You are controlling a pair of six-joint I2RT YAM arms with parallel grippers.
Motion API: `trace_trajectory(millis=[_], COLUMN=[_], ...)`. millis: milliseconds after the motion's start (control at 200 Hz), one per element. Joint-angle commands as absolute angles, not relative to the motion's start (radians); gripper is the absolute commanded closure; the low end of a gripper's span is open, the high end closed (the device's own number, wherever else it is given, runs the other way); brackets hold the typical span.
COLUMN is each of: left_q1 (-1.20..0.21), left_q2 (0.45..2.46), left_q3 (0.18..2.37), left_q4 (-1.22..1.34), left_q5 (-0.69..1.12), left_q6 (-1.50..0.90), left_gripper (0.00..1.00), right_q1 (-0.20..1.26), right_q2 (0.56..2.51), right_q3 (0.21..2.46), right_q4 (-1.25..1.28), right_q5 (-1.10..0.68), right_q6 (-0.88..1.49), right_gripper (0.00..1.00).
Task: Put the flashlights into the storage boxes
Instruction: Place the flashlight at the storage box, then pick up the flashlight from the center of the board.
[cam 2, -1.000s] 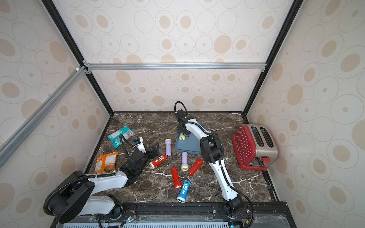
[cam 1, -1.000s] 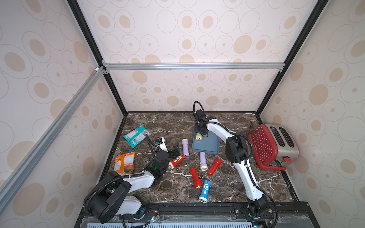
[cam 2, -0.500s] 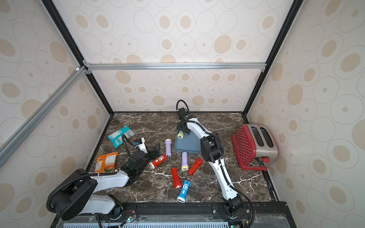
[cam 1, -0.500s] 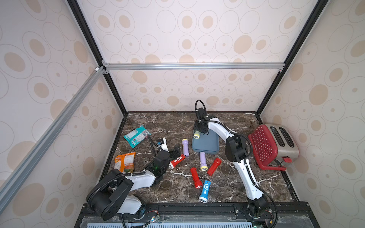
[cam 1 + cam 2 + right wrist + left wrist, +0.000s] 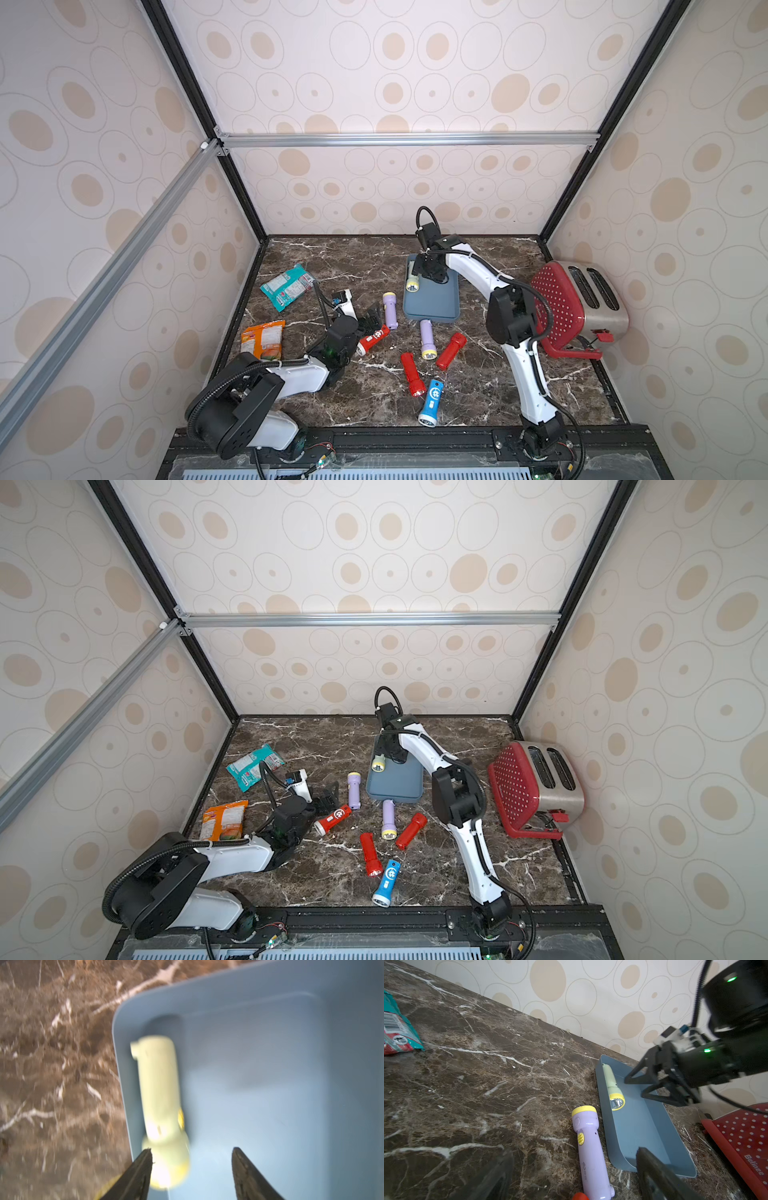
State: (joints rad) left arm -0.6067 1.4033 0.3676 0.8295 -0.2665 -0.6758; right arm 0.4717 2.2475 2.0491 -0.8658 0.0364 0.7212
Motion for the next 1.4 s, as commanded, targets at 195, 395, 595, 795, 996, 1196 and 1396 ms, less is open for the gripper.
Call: trace_trajectory(millis=[195,395,595,795,996,1196,1396], left_q1=[-0.603,-0.600,-0.600,-0.599,-0.599,-0.599,-0.599], left_q2=[1.425,1.408,1.415,1.419,1.417,1.431,1.427], left_q3=[0.414,0.408,0.410,0.410,0.405,0.415,0.417], left_q4=[0.830,0.818,0.819,0.821,0.823,0.811,0.800], left_q5=[-0.276,-0.302,-0.297,-0.301,-0.288,-0.278,-0.273], left_q6=[-0.667,-0.658,-0.654,-0.655,-0.674,-0.673,-0.678], left_gripper=[0.09,0.09,0.08,0.09,0.09,0.08,0.08], right_q1=[0.500,0.498,0.502,0.532,0.552,0.558,0.590], right_q2=[1.484,1.265,1.325,1.383,1.444,1.545,1.582], right_q3=[1.157,0.865,0.803,0.808,0.796,0.841,0.858], right_q4=[-0.684,-0.585,-0.560,-0.522,-0.484,-0.499,-0.504], right_q5=[-0.005,-0.005,-0.099,-0.099,-0.072,-0.055,-0.007], right_q6=[0.906,1.011,1.000,0.993,1.002,0.992,1.007], right_gripper=[0.37,0.39,0.40,0.40,0.41,0.46,0.50])
